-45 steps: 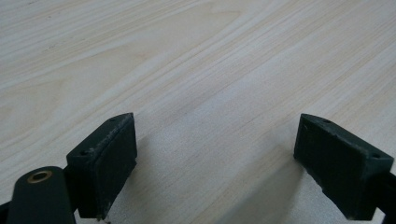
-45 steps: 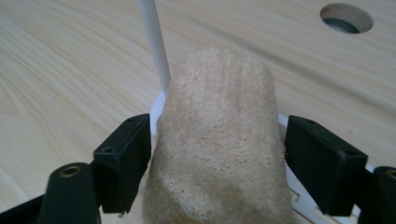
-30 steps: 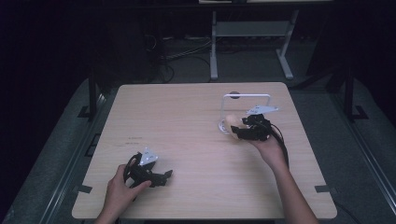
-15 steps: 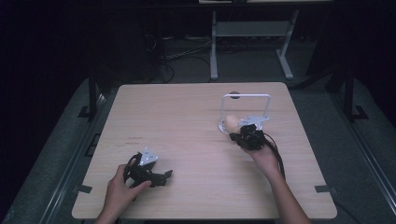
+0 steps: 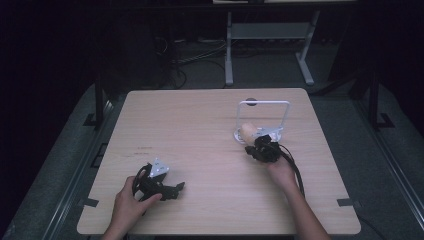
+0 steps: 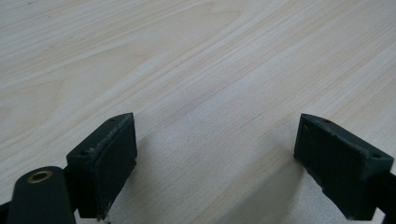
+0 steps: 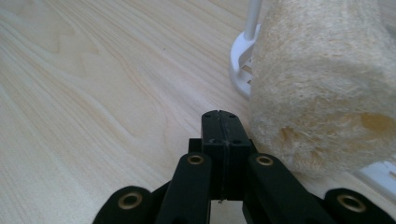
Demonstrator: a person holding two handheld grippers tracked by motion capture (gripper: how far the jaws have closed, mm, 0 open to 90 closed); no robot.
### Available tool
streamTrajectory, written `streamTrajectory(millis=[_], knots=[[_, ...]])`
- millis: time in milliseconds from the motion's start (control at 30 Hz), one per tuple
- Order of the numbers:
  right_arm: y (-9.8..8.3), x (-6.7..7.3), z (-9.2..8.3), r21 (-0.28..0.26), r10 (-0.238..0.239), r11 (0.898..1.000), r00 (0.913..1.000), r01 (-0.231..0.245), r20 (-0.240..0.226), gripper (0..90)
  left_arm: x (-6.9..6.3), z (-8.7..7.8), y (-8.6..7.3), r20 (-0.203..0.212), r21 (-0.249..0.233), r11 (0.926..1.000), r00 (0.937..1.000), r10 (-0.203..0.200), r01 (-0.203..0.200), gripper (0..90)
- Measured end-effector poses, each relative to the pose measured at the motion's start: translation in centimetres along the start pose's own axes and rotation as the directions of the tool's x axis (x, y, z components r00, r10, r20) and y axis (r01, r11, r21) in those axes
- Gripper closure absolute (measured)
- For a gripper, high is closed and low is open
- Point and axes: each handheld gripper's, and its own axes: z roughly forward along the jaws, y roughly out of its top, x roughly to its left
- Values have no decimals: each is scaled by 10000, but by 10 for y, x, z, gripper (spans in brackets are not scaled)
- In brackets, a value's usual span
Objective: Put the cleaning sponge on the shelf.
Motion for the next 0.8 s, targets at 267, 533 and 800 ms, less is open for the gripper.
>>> streamTrajectory(millis=[267, 533, 800], knots=[[-2, -6, -3, -47, 109, 9999, 9997, -108, 237, 899, 0, 0, 0, -10, -16, 10000, 10000, -4, 4, 126], [-5, -15, -9, -132, 222, 9997, 9981, -215, 567, 899, 0, 0, 0, -11, -16, 10000, 10000, -3, 3, 126], [-10, -28, -14, -260, 516, 9984, 9939, -493, 974, 899, 0, 0, 0, -11, -18, 10000, 10000, -4, 4, 126]])
